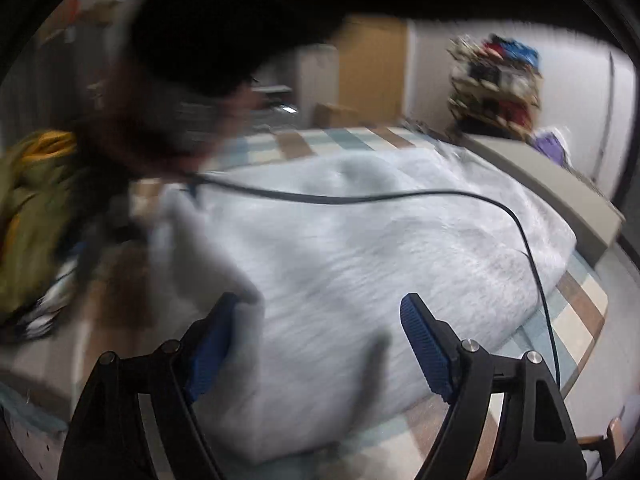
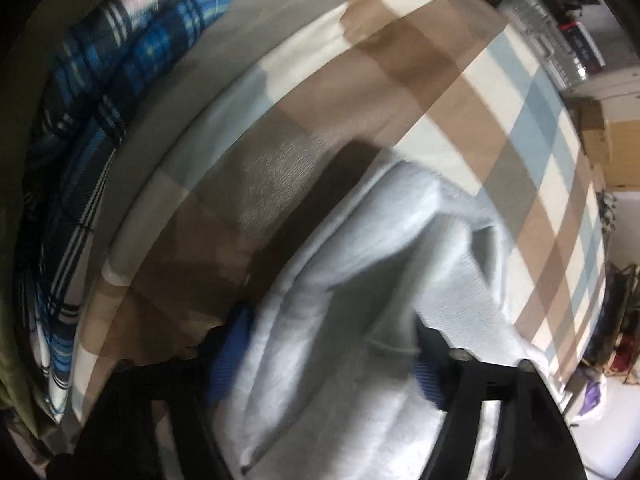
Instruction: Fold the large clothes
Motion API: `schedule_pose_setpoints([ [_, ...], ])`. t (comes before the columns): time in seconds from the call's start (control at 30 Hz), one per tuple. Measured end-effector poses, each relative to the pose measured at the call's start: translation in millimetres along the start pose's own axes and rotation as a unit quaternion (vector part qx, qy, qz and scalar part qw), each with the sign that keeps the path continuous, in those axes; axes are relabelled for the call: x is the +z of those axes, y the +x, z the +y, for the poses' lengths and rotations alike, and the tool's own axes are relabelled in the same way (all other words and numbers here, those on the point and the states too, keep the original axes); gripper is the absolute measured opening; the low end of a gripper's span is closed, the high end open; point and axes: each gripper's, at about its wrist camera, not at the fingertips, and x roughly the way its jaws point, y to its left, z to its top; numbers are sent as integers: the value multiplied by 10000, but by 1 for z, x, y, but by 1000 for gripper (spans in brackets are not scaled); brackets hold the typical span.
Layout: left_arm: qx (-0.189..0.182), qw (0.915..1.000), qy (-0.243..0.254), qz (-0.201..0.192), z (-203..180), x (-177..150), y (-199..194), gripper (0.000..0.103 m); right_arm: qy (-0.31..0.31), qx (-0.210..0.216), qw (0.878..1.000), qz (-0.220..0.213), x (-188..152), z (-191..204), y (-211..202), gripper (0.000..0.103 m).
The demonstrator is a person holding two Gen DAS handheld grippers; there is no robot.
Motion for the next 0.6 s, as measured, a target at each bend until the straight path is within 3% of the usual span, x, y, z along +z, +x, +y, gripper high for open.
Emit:
schedule_pose_setpoints([
  [0.07,504,9983,-269,-152,13,-12,-11,89,31,88,9998,-167,-9,-8,-4,45],
  [0.1,711,9965,-396,-193,21,-15,-14,102,80,194,9994,-268,-13,-14,-7,38],
  [0.17,1125,9906,-775,-95,34,-25,-12,102,420,656,9956,-512,-22,-35,-16,31],
  [0.3,633,9808,-1714,683,62,-40,15,102,883,1178,9848,-922,-43,-66,-25,26],
  [0.37,478,9747,-2074,678,71,-43,24,102,977,1397,9798,-1047,-53,-75,-30,25],
  [0.43,701,9708,-2249,456,75,-41,25,102,1052,1590,9747,-1164,-62,-84,-36,25],
  [0.53,431,9685,-2421,393,82,-33,31,101,1067,1779,9689,-1345,-70,-106,-38,25],
  [0.57,240,9674,-2494,365,84,-28,33,93,1057,1826,9674,-1398,-75,-109,-40,24],
  [0.6,138,9645,-2618,315,87,-25,34,69,1071,1896,9652,-1451,-80,-113,-43,24],
])
